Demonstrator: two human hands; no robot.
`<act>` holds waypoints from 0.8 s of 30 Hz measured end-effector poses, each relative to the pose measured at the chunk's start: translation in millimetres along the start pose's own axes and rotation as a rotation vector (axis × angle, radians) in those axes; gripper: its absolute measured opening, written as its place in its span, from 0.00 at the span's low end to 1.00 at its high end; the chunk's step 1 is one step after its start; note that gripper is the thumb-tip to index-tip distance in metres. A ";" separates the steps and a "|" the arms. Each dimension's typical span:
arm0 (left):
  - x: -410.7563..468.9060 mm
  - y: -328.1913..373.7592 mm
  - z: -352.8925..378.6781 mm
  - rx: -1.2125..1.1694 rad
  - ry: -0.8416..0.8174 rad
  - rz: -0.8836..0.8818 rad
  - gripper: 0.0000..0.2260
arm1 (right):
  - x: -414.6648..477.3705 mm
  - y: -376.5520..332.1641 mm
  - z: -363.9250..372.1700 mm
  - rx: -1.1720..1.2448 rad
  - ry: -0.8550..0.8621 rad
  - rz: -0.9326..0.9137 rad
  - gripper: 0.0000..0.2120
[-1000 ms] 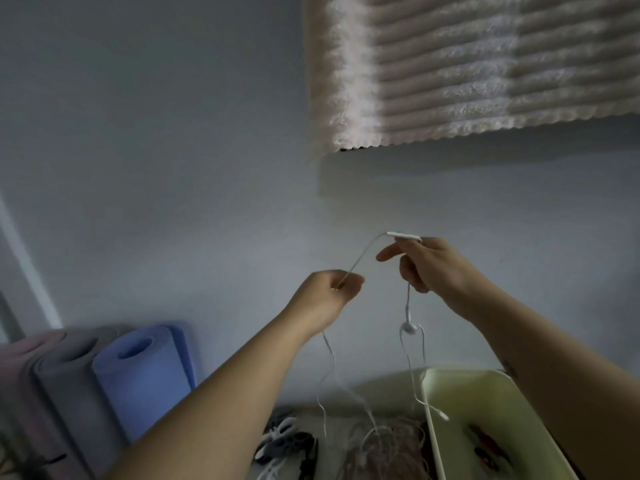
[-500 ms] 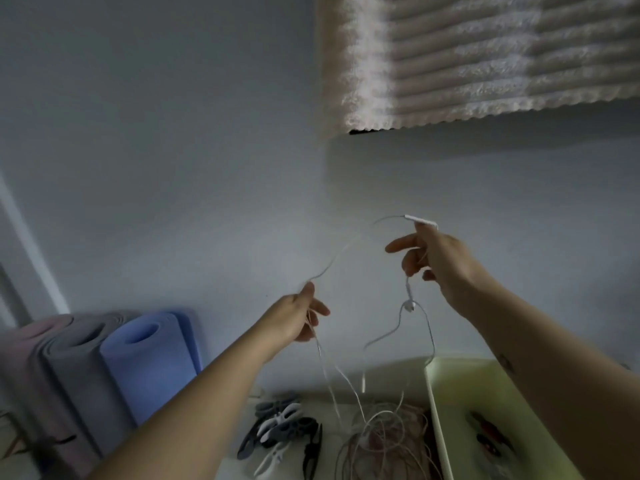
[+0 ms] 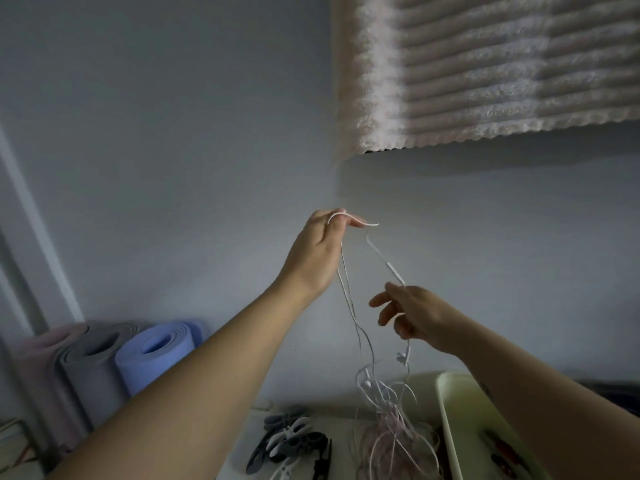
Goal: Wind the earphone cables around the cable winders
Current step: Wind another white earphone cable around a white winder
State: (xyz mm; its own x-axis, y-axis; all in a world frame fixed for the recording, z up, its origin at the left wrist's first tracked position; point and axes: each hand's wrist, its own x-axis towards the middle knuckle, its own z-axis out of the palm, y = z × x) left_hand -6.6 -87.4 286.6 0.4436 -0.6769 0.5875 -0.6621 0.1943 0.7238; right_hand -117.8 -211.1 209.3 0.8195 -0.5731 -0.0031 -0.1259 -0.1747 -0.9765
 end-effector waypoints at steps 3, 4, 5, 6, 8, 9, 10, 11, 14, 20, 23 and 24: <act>3.3 7.0 3.6 -0.009 -0.023 0.026 0.17 | 1.2 7.4 9.8 -0.205 -0.082 0.007 0.09; 3.1 9.6 5.3 -0.025 -0.037 0.022 0.17 | 2.1 10.8 13.7 -0.275 -0.099 0.007 0.10; 2.7 12.0 7.0 -0.038 -0.043 0.032 0.18 | 3.8 15.3 16.8 -0.335 -0.111 -0.003 0.12; 2.3 13.8 8.4 -0.049 -0.046 0.052 0.18 | 4.8 19.8 20.2 -0.388 -0.128 -0.022 0.13; 0.5 16.6 11.1 -0.065 -0.031 0.090 0.18 | 7.1 29.3 25.4 -0.471 -0.150 -0.066 0.07; -1.1 16.7 11.4 -0.067 0.000 0.108 0.18 | 8.8 32.5 27.4 -0.489 -0.140 -0.066 0.06; -2.3 16.7 11.0 -0.072 0.046 0.127 0.17 | 11.0 35.5 27.3 -0.480 -0.108 -0.038 0.09; -3.7 16.5 9.4 -0.080 0.107 0.145 0.16 | 12.6 38.7 26.1 -0.440 -0.074 0.004 0.12; -5.1 9.2 0.3 -0.095 0.294 0.166 0.13 | 12.7 43.4 21.5 -0.463 -0.089 0.070 0.14; -13.2 -12.8 -14.0 -0.079 0.259 0.030 0.16 | 16.2 39.6 15.9 -0.683 0.122 -0.031 0.10; -20.8 -23.0 -17.7 -0.038 0.162 -0.077 0.17 | 17.2 41.7 22.3 -0.768 0.043 -0.087 0.09; -24.5 -25.5 -17.8 -0.028 0.124 -0.113 0.17 | 16.6 41.4 22.6 -0.773 0.071 -0.094 0.08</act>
State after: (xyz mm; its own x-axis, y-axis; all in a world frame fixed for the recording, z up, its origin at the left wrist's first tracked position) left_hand 10.2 -63.1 260.2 0.5868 -0.6029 0.5405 -0.5875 0.1423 0.7966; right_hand -96.7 -209.7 163.9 0.8115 -0.5735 0.1119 -0.4324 -0.7182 -0.5451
